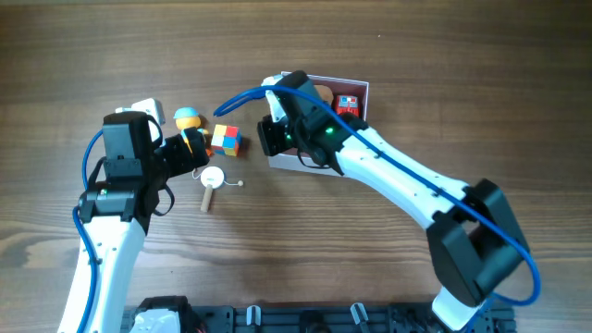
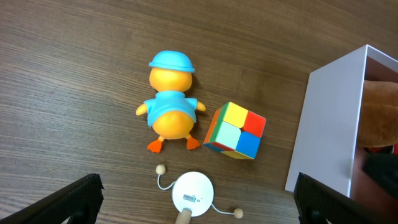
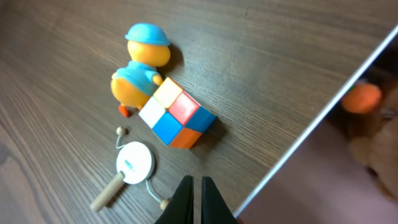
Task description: Pack container
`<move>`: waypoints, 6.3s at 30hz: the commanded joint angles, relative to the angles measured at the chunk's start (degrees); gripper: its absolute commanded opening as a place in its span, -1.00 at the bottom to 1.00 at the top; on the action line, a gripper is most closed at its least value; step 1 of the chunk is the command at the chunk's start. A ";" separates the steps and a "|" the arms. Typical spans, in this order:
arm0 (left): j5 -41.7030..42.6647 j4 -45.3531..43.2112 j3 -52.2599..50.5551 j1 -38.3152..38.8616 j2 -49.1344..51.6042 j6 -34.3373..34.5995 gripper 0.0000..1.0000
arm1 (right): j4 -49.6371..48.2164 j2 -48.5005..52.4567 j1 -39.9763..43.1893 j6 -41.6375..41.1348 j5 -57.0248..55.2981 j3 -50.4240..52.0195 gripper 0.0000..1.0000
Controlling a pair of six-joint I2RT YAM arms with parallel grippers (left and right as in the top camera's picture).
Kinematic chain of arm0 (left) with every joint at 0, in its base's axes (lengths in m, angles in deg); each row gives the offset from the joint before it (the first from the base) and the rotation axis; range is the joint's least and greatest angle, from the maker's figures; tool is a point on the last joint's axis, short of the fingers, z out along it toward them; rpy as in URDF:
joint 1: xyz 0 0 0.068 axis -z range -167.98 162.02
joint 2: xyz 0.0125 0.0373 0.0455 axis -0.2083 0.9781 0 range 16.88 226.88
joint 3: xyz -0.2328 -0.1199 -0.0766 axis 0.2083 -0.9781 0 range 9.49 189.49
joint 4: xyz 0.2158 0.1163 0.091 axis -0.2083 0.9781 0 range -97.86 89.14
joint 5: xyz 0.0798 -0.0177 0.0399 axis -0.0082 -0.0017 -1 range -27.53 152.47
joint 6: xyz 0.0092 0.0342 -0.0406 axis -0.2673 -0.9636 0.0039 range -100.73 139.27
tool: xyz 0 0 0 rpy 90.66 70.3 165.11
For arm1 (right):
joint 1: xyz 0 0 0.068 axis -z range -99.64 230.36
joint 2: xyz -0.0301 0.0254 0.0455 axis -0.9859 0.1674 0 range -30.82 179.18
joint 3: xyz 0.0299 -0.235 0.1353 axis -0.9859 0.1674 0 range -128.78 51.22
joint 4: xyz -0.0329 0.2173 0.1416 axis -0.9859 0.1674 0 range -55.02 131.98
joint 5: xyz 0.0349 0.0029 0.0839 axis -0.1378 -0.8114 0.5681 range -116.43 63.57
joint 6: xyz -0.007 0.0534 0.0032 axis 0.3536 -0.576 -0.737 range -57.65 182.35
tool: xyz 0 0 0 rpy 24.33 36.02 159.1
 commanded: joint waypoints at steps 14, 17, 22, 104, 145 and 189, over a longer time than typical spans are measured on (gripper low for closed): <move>-0.15 0.00 1.11 -0.35 0.33 -1.18 1.00 | 8.66 2.86 -0.04 1.29 -4.44 -0.92 -0.91; -0.15 0.00 1.11 -0.35 0.31 -1.18 0.99 | 9.49 1.75 -0.04 1.57 -4.52 -0.92 -0.92; -0.15 0.00 1.11 -0.35 0.31 -1.18 0.99 | 9.33 -2.12 -0.04 2.91 -4.52 -0.92 -0.91; -4.28 14.19 29.51 13.86 42.99 -19.15 0.50 | 34.62 -16.39 55.43 -6.47 -11.54 -0.90 1.00; -7.48 15.32 29.09 13.86 47.01 -12.24 -0.07 | 33.79 -16.39 55.43 -6.47 -11.54 -0.90 1.00; -5.90 14.32 49.55 45.46 49.94 26.91 -0.23 | 33.73 -16.39 55.43 -6.45 -11.54 -0.90 1.00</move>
